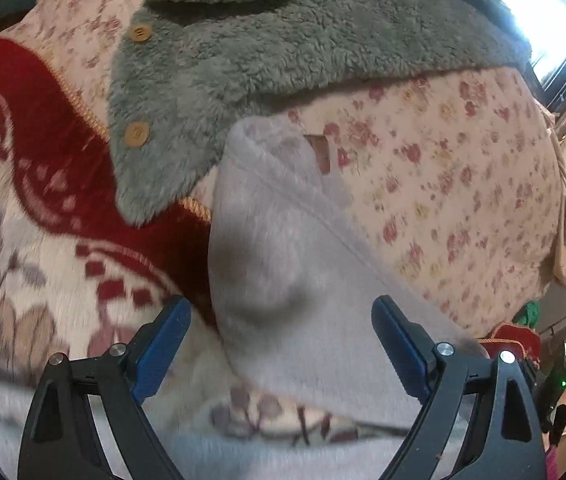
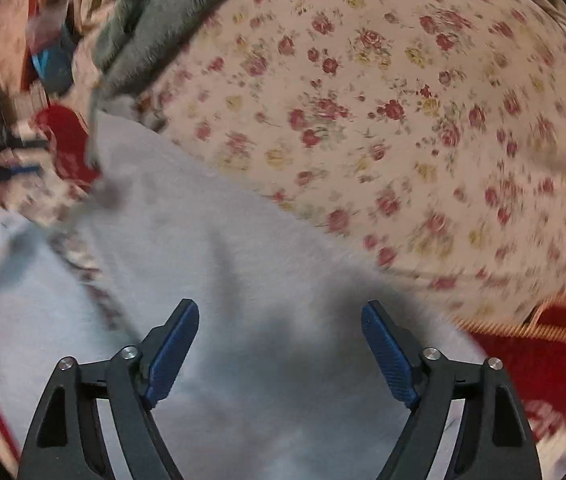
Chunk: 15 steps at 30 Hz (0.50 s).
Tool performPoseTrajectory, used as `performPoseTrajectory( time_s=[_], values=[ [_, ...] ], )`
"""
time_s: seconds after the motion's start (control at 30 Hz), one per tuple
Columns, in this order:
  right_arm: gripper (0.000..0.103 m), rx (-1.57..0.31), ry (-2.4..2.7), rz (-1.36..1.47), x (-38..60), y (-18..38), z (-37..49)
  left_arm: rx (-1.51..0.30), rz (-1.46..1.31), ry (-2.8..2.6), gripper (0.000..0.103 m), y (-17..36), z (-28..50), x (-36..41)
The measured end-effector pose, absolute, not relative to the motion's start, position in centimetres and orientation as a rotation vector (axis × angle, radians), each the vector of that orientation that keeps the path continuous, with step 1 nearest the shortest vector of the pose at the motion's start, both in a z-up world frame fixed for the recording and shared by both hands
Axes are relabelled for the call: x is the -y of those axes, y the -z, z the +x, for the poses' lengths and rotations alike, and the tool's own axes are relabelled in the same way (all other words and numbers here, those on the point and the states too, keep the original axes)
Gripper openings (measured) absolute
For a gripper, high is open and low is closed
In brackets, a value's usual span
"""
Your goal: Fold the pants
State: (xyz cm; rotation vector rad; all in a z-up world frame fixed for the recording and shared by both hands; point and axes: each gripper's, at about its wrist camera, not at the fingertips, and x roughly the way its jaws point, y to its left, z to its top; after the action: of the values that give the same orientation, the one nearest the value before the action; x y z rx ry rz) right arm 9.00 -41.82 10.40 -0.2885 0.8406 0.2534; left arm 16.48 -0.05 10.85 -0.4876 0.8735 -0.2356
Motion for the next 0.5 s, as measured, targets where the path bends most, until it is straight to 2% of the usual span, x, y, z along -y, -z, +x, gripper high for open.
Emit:
performPoseTrajectory(
  time_s=[0.5],
  values=[
    [0.089, -0.922, -0.339, -0.510, 43.1, -7.4, 17.3, -0.888, -0.421, 0.222, 0.091, -11.4, 26.1, 0.2]
  ],
)
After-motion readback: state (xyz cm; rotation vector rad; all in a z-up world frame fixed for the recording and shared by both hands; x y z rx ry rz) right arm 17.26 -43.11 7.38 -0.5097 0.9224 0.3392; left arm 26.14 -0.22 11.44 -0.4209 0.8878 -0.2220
